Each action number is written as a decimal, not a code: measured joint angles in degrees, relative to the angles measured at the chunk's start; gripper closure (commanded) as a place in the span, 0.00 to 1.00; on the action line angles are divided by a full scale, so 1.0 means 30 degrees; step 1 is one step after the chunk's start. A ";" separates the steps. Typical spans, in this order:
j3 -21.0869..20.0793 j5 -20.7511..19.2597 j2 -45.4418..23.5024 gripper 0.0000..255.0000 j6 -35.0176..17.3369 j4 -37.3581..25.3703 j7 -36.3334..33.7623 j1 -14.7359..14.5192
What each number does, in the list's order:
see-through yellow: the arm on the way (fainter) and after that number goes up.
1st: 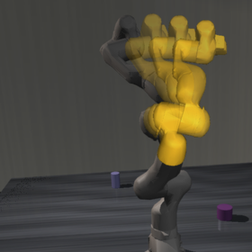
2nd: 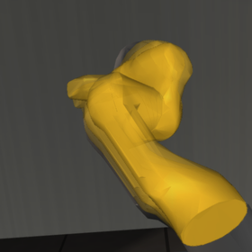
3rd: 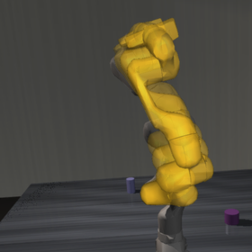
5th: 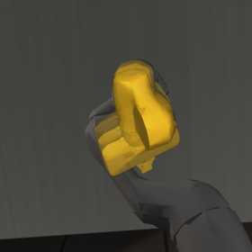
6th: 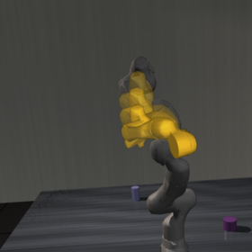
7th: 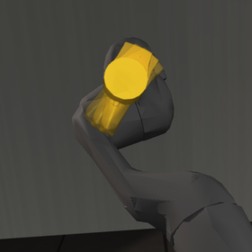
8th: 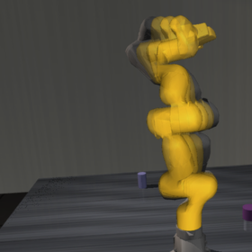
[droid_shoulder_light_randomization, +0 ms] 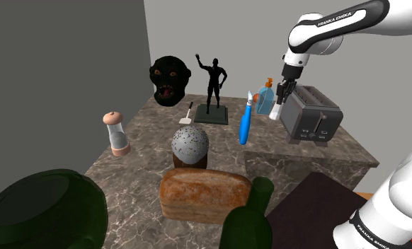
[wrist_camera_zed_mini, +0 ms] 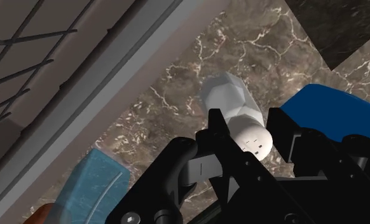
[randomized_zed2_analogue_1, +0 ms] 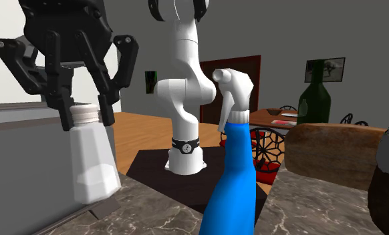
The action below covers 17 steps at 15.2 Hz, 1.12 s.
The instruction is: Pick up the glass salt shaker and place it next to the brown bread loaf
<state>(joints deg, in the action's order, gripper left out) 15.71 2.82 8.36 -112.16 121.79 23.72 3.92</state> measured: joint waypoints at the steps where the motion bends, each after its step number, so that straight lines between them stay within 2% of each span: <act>1: -0.0037 -0.0016 0.0066 1.00 0.0229 -0.0169 -0.0080 -0.0022; 17: -0.0123 -0.0161 0.0479 1.00 0.4361 -0.3916 -0.0427 -0.0049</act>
<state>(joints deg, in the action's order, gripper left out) 15.35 2.34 9.79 -99.08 110.05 22.44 3.78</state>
